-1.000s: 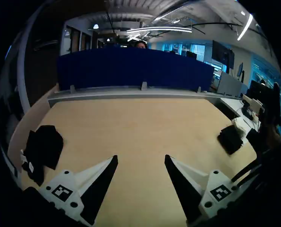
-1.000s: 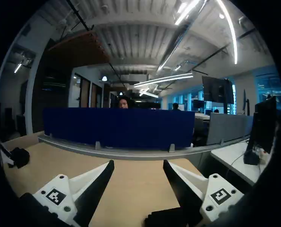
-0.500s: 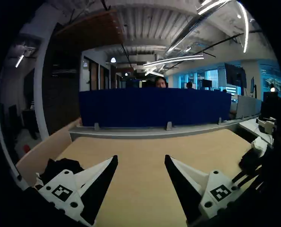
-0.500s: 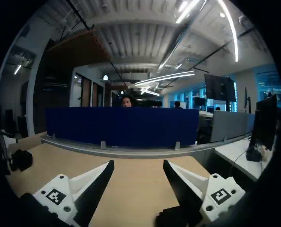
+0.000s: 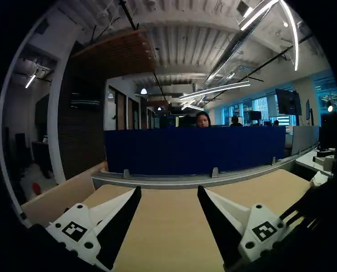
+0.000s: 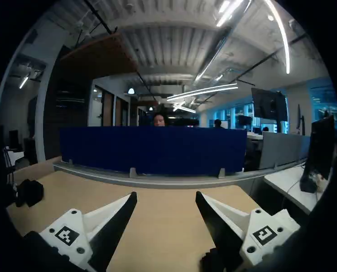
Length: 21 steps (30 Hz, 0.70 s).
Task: Fold towel
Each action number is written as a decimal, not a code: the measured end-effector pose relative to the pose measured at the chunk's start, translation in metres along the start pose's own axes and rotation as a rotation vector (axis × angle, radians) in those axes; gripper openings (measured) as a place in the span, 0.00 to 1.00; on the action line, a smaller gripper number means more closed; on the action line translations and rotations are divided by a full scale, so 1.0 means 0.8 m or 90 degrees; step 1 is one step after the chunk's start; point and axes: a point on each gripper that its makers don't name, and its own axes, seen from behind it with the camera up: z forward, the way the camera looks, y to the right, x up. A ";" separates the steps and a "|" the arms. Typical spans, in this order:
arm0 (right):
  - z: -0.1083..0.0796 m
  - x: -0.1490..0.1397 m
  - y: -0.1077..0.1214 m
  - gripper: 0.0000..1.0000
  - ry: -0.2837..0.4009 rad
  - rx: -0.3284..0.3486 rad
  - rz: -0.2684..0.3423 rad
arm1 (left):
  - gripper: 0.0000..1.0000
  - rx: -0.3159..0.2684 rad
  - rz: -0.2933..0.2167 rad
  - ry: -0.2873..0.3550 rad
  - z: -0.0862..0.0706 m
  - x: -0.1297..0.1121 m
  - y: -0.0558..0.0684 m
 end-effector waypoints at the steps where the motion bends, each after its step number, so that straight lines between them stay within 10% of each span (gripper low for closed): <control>1: 0.000 0.000 -0.002 1.00 0.000 0.000 0.000 | 0.92 -0.001 0.001 0.001 0.001 -0.001 0.001; 21: -0.001 -0.003 -0.056 1.00 -0.001 0.015 -0.012 | 0.92 -0.011 0.049 0.017 0.016 -0.063 0.005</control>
